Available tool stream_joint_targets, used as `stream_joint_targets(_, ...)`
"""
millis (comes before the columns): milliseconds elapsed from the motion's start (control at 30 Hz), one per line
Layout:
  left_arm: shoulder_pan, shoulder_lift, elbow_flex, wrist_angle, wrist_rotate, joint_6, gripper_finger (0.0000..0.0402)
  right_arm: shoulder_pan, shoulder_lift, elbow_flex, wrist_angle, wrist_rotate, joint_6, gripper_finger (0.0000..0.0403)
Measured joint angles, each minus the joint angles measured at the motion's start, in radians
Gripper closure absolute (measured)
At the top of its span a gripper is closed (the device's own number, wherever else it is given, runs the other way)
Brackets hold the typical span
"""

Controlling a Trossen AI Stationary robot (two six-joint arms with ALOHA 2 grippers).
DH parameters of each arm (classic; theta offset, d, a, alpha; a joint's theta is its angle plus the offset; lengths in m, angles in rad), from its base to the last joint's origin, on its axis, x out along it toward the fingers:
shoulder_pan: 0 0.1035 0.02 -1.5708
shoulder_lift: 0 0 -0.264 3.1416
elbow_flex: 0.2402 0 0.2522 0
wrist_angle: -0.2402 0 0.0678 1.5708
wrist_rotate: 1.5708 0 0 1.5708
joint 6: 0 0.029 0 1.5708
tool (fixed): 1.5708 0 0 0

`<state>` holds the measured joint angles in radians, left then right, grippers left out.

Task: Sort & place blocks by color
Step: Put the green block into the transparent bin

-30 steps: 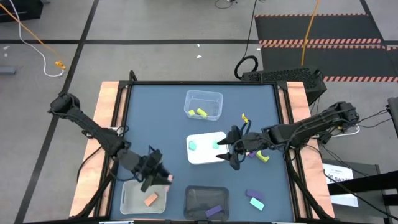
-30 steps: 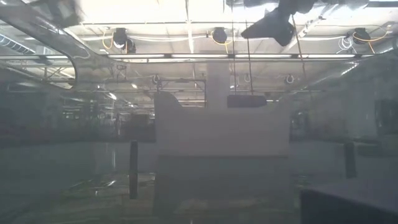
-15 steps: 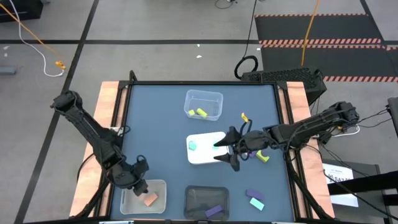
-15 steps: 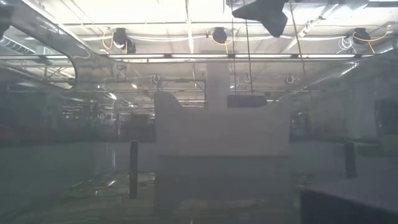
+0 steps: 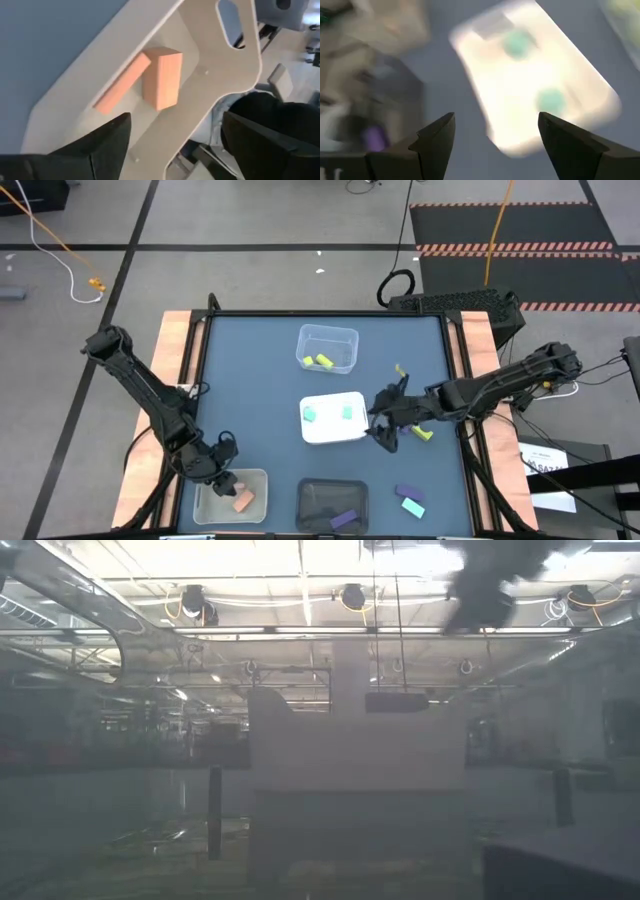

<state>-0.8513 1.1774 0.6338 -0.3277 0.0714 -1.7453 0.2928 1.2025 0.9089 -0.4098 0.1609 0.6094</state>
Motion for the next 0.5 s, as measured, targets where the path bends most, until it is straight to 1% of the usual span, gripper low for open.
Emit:
stream_joint_targets(100, 0.015, 0.000, 0.000, 0.051, 0.000, 0.007, 0.0083, -0.003, -0.007, 0.000, -0.196, 0.046, 0.144, 0.0129)
stream_joint_targets(167, 0.033, -0.001, 0.000, 0.116, 0.000, 0.029, 0.0082, -0.003, -0.004, 0.000, -0.325, 0.046, 0.259, 0.0129)
stream_joint_targets(267, 0.067, -0.002, 0.000, 0.227, -0.001, 0.090, 0.0081, -0.003, 0.021, 0.000, -0.471, 0.021, 0.413, 0.0129)
stream_joint_targets(400, 0.118, -0.002, 0.000, 0.337, -0.012, 0.198, 0.0081, -0.003, 0.060, 0.000, -0.572, 0.008, 0.558, 0.0129)
stream_joint_targets(500, 0.154, -0.002, 0.000, 0.380, -0.036, 0.274, 0.0081, -0.003, 0.100, 0.000, -0.598, -0.060, 0.608, 0.0129)
